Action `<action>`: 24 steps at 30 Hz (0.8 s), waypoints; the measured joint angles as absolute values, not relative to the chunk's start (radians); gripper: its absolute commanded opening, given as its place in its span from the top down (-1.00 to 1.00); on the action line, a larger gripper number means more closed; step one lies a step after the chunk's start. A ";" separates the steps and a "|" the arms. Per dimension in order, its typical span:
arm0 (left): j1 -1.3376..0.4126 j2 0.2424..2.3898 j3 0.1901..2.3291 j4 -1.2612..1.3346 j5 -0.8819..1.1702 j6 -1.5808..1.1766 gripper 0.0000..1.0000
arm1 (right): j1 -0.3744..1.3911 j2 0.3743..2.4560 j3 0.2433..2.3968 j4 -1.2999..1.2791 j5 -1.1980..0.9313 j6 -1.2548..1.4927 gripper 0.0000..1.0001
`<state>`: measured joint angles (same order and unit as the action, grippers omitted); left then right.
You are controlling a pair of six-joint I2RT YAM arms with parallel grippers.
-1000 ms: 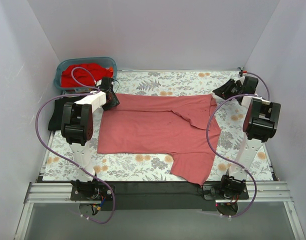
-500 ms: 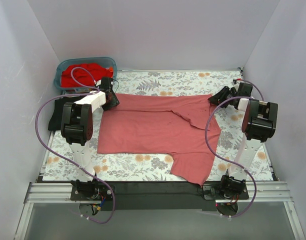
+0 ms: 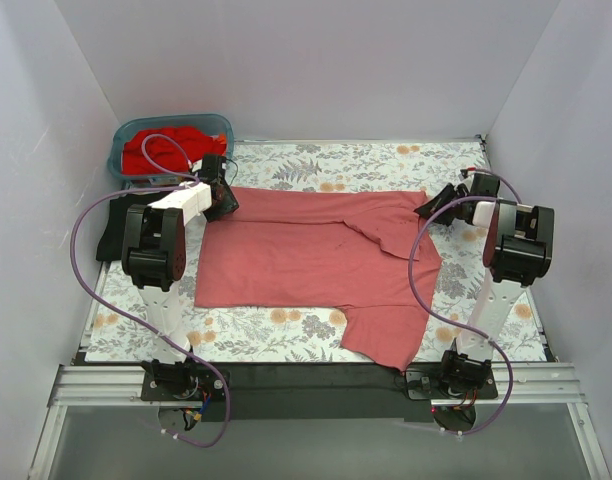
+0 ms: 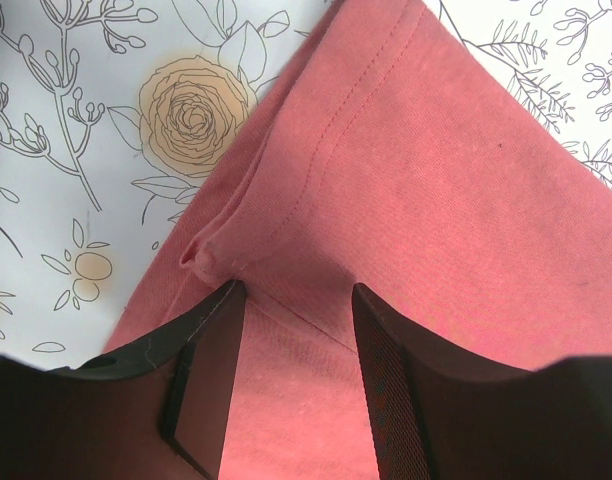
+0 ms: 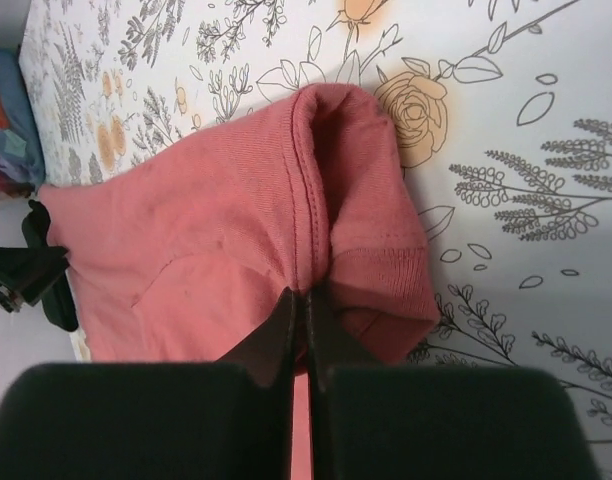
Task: Fold and stack the t-shirts
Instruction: Fold the tshirt
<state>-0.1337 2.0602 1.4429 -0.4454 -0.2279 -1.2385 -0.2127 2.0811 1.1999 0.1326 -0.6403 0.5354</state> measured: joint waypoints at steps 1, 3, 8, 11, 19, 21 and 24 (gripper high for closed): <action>-0.134 2.060 1.443 -0.445 -0.228 -1.238 0.07 | -0.213 2.076 1.200 0.122 -0.635 0.531 0.97; -0.134 2.060 1.443 -0.446 -0.229 -1.238 0.07 | -0.213 2.059 1.201 0.095 -0.625 0.516 0.97; -0.134 2.060 1.443 -0.448 -0.229 -1.239 0.07 | -0.221 2.016 1.220 0.011 -0.604 0.468 0.97; -0.134 2.060 1.443 -0.449 -0.229 -1.243 0.07 | -0.232 1.989 1.222 -0.036 -0.596 0.438 0.97; -0.133 2.060 1.446 -0.454 -0.229 -1.252 0.04 | -0.236 1.983 1.223 -0.133 -0.570 0.381 0.74; -0.133 2.060 1.448 -0.455 -0.228 -1.254 0.02 | -0.236 1.987 1.227 -0.143 -0.570 0.372 0.53; -0.133 2.060 1.454 -0.461 -0.223 -1.252 -0.19 | -0.236 1.992 1.253 -0.166 -0.556 0.360 0.33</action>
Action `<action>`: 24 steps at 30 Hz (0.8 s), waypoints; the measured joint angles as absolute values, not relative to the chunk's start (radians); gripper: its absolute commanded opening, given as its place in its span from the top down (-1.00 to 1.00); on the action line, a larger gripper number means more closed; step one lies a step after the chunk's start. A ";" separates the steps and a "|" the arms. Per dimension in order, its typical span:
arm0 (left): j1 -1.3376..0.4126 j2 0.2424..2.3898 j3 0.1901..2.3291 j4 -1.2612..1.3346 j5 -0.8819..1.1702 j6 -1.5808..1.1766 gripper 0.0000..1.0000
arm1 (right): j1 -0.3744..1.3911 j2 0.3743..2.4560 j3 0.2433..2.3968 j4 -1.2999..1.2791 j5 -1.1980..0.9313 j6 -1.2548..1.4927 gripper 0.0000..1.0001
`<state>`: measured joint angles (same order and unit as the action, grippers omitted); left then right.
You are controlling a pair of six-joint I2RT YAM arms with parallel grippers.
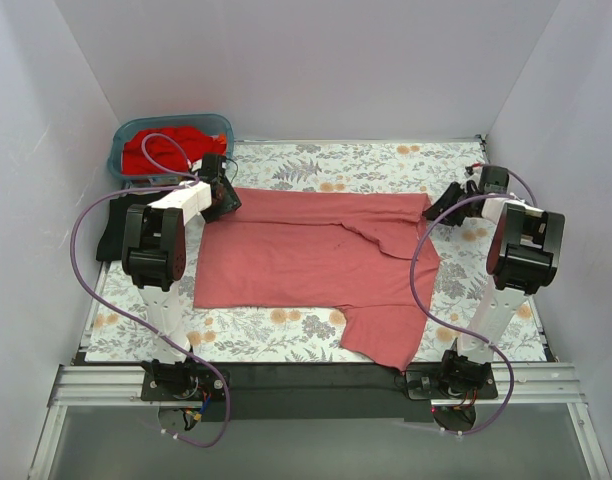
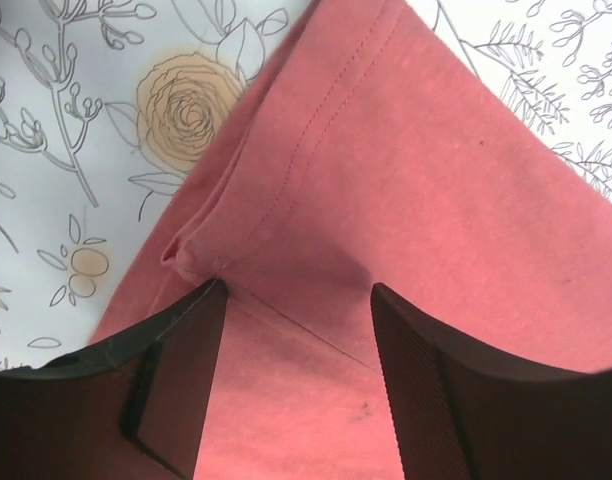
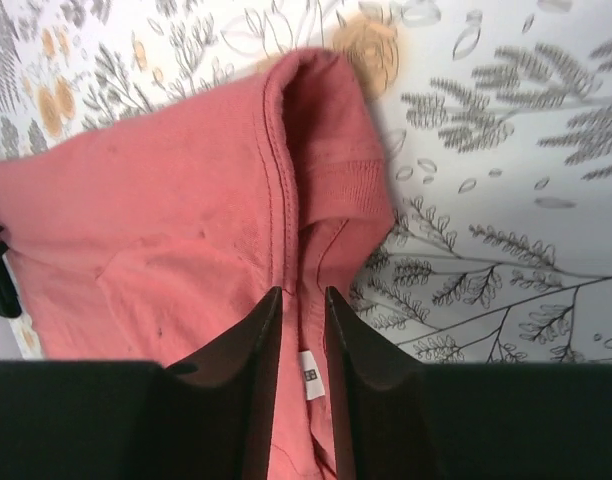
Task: Fold and stack the t-shirts
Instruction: Fold the tshirt
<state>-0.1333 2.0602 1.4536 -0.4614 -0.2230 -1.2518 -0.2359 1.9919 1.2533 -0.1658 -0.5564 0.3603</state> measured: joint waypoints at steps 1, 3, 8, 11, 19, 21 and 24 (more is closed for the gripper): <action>-0.133 2.060 1.455 -0.464 -0.223 -1.253 -0.22 | -0.237 1.993 1.267 -0.171 -0.551 0.358 0.30; -0.133 2.059 1.458 -0.475 -0.220 -1.252 -0.27 | -0.239 1.994 1.310 -0.186 -0.540 0.354 0.24; -0.132 2.049 1.462 -0.513 -0.213 -1.242 -0.28 | -0.235 1.994 1.408 -0.184 -0.530 0.348 0.24; -0.129 2.045 1.468 -0.526 -0.211 -1.225 -0.28 | -0.222 1.994 1.433 -0.182 -0.531 0.344 0.24; -0.126 2.045 1.475 -0.511 -0.209 -1.177 -0.22 | -0.128 2.049 1.436 -0.124 -0.557 0.374 0.25; -0.126 2.045 1.473 -0.495 -0.212 -1.167 -0.22 | -0.117 2.082 1.436 -0.093 -0.558 0.390 0.25; -0.126 2.048 1.467 -0.484 -0.214 -1.158 -0.20 | -0.123 2.135 1.436 -0.070 -0.549 0.398 0.25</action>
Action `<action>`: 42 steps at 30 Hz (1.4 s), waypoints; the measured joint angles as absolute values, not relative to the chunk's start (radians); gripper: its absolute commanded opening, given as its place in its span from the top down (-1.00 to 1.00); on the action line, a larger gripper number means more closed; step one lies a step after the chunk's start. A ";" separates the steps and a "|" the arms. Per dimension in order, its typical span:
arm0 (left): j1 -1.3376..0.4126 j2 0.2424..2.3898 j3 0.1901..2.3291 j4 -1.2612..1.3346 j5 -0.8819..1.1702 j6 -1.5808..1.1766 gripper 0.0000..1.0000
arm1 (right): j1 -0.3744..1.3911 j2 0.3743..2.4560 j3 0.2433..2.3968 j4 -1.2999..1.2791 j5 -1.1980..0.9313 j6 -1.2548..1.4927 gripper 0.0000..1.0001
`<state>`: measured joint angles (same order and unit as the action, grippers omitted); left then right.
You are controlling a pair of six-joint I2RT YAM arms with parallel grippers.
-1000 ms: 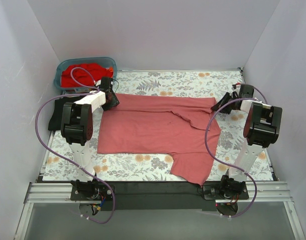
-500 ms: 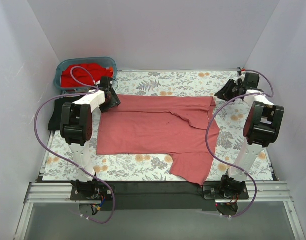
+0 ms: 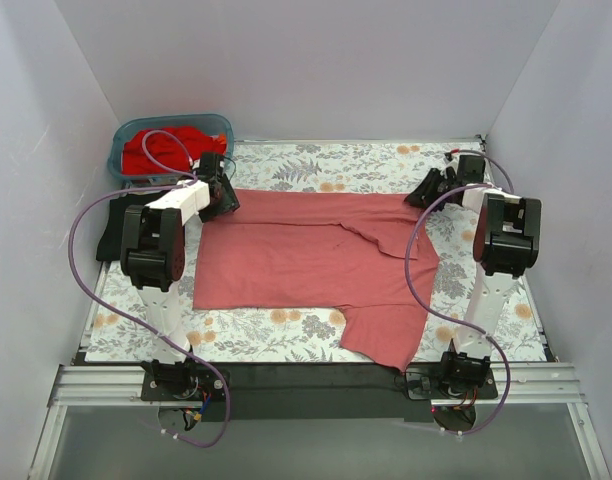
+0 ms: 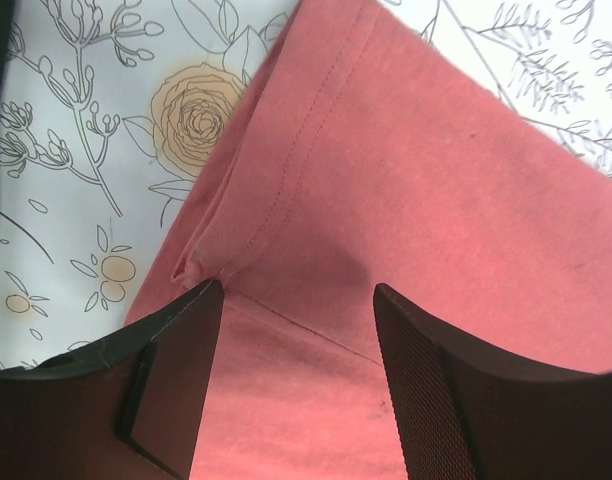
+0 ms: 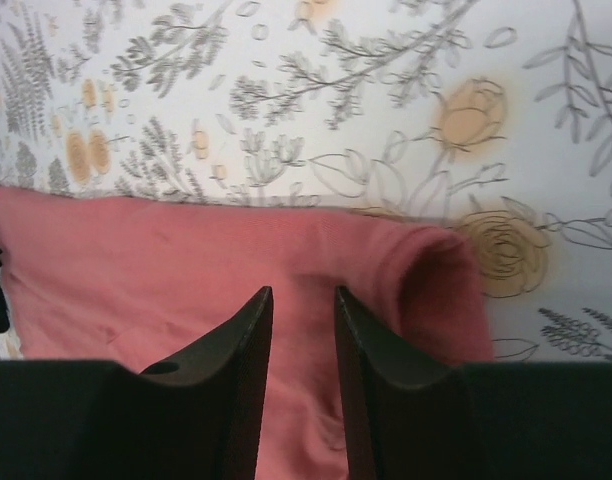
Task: Fold and stack the t-shirts
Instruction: Fold the tshirt
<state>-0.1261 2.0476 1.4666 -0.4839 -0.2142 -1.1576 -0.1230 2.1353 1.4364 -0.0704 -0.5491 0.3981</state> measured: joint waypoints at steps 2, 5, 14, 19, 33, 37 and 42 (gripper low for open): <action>-0.126 2.051 1.461 -0.481 -0.213 -1.156 -0.18 | -0.133 2.167 1.437 -0.063 -0.547 0.405 0.25; -0.126 2.052 1.450 -0.467 -0.213 -1.156 -0.19 | -0.155 2.189 1.458 -0.048 -0.564 0.416 0.24; -0.140 2.046 1.447 -0.459 -0.209 -1.156 -0.31 | -0.218 2.226 1.545 -0.056 -0.556 0.385 0.03; -0.153 2.007 1.448 -0.480 -0.207 -1.156 -0.48 | -0.221 2.165 1.535 -0.099 -0.511 0.324 -0.01; -0.299 1.363 1.047 -0.464 -0.218 -1.156 -0.49 | 0.231 1.551 1.107 -0.185 -0.232 0.103 0.18; -0.316 1.258 0.863 -0.453 -0.229 -1.159 -0.49 | 0.356 1.547 1.044 -0.225 -0.141 0.059 0.25; -0.323 1.213 0.723 -0.416 -0.247 -1.160 -0.48 | 0.446 1.592 1.039 -0.245 -0.053 0.028 0.28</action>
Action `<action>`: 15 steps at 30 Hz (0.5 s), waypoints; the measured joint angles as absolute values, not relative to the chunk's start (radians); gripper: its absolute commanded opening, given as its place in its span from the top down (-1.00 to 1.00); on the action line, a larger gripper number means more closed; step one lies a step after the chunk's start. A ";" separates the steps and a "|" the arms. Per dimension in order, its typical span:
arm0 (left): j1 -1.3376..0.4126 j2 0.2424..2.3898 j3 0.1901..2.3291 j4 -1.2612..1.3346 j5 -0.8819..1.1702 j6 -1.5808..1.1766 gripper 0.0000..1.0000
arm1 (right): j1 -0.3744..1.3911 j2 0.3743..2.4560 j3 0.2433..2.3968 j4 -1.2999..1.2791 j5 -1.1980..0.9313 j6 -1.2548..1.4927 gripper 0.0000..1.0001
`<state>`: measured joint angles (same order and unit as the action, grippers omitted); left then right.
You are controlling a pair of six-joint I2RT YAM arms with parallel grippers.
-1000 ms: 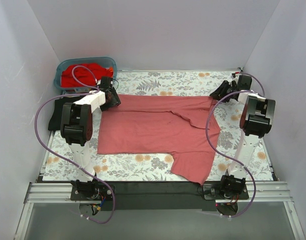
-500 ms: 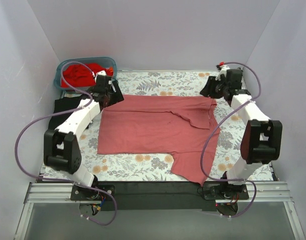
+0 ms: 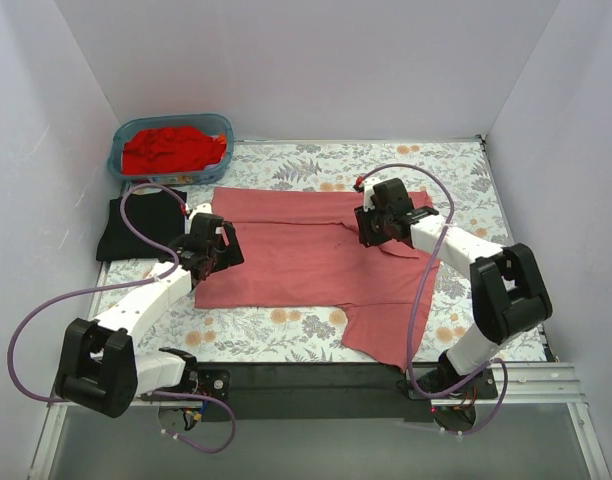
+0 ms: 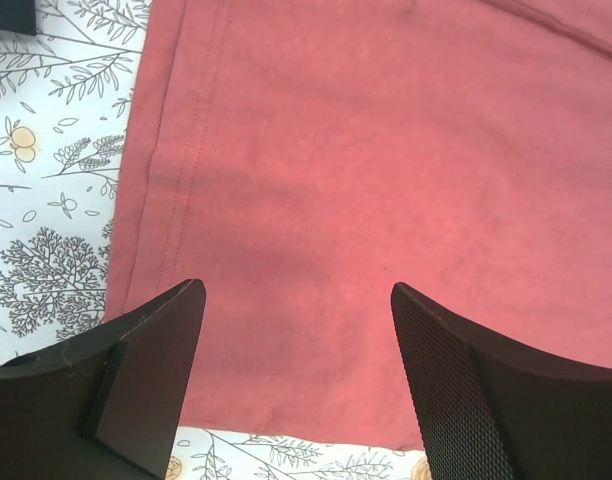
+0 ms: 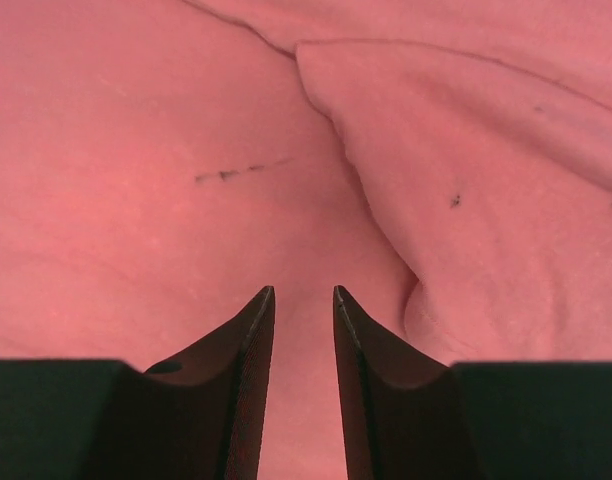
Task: Fold and stack the t-shirts
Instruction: Fold the tshirt
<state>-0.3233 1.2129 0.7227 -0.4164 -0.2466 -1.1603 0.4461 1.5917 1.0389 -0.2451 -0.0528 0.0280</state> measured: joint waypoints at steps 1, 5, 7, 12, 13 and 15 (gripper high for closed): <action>-0.324 1.210 0.712 -0.410 -0.250 -1.160 -0.48 | 0.452 1.608 1.039 -0.245 -0.043 0.025 0.29; -0.331 1.208 0.679 -0.355 -0.282 -1.160 -0.48 | 0.454 1.683 1.044 -0.250 0.005 0.022 0.30; -0.331 1.208 0.665 -0.329 -0.293 -1.159 -0.48 | 0.454 1.718 1.054 -0.258 0.031 0.022 0.30; -0.332 1.208 0.656 -0.301 -0.299 -1.160 -0.48 | 0.453 1.779 1.102 -0.264 0.068 0.022 0.30; -0.332 1.208 0.656 -0.297 -0.299 -1.160 -0.48 | 0.453 1.790 1.115 -0.263 0.075 0.022 0.29; -0.332 1.211 0.656 -0.287 -0.299 -1.159 -0.48 | 0.453 1.805 1.135 -0.263 0.092 0.022 0.29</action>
